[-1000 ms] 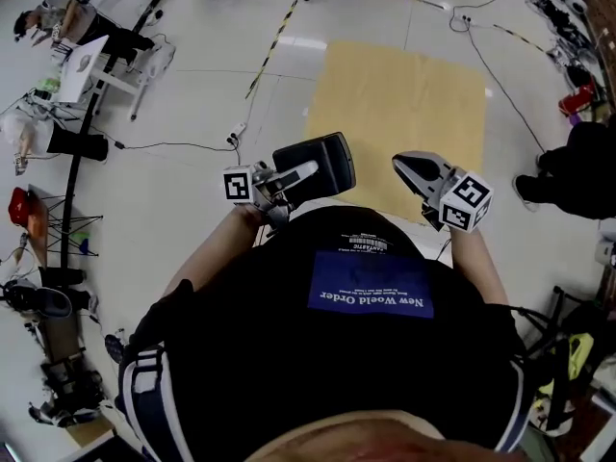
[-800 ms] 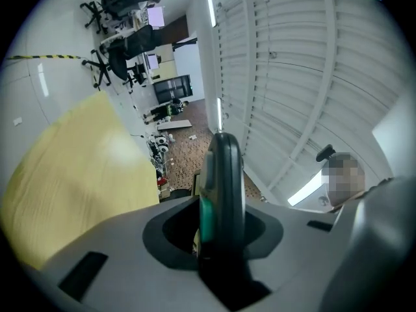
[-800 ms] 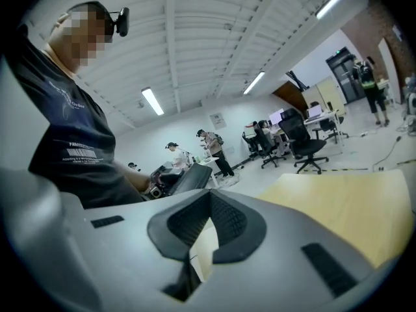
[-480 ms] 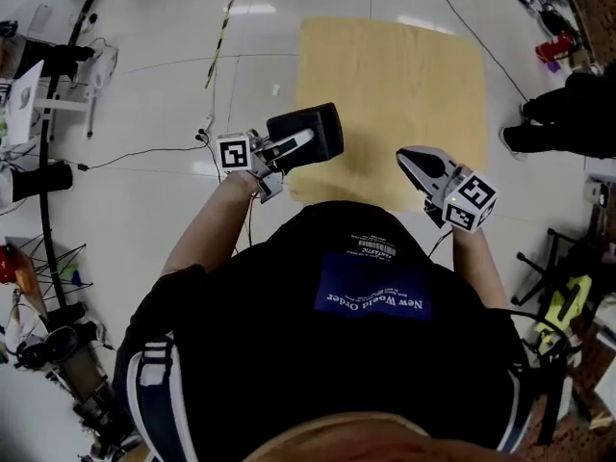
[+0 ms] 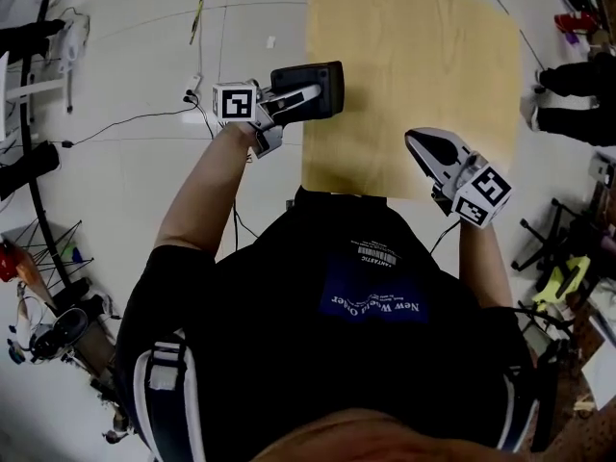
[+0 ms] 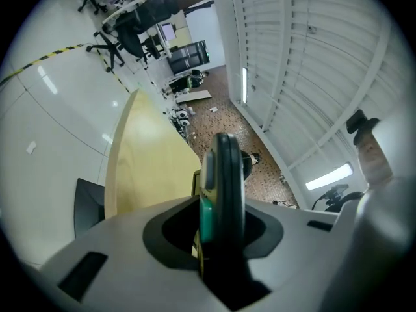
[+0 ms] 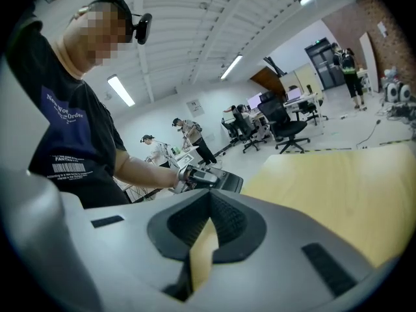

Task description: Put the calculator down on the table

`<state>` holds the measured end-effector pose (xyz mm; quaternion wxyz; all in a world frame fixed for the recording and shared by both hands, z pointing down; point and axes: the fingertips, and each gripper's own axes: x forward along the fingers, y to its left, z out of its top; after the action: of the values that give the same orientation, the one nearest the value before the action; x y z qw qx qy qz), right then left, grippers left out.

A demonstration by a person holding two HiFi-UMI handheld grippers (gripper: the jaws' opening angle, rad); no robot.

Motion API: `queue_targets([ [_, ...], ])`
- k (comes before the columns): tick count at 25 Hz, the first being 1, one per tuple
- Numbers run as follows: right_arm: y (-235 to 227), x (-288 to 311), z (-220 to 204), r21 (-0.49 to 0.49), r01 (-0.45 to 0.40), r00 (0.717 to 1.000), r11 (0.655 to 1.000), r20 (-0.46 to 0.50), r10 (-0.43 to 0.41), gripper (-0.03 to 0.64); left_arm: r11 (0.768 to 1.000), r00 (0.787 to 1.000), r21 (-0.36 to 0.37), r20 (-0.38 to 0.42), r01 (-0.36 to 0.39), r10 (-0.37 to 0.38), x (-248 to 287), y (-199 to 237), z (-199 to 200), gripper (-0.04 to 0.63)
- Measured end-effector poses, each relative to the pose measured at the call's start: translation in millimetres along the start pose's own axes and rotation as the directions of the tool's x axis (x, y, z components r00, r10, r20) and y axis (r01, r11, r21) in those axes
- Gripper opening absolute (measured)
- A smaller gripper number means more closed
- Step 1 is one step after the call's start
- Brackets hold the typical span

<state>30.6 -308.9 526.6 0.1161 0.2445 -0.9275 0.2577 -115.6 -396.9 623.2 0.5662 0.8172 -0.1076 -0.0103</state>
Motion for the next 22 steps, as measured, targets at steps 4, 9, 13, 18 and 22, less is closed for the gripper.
queue_targets([
  [4,1,12,-6,0.019,-0.026,1.000,0.999,-0.003,0.027,-0.015,0.998,0.996,-0.014,-0.053,-0.069,0.068,1,28,0,0.121],
  [9,-4,20,-12,0.036,-0.045,0.999,0.998,-0.009,0.046,-0.015,0.983,0.977,-0.023,-0.114,-0.182,0.178,2,56,0,0.121],
  [13,-4,24,-15,0.056,-0.057,0.998,0.997,-0.007,0.058,-0.015,0.957,0.950,-0.020,-0.135,-0.289,0.283,-3,73,7,0.148],
  [18,-2,27,-16,0.059,-0.058,0.998,0.997,-0.012,0.059,-0.015,0.920,0.905,0.006,-0.178,-0.391,0.386,-5,95,8,0.254],
  [22,-3,24,-20,0.069,-0.051,0.999,0.996,-0.014,0.052,-0.015,0.918,0.903,0.035,-0.167,-0.395,0.395,1,114,9,0.335],
])
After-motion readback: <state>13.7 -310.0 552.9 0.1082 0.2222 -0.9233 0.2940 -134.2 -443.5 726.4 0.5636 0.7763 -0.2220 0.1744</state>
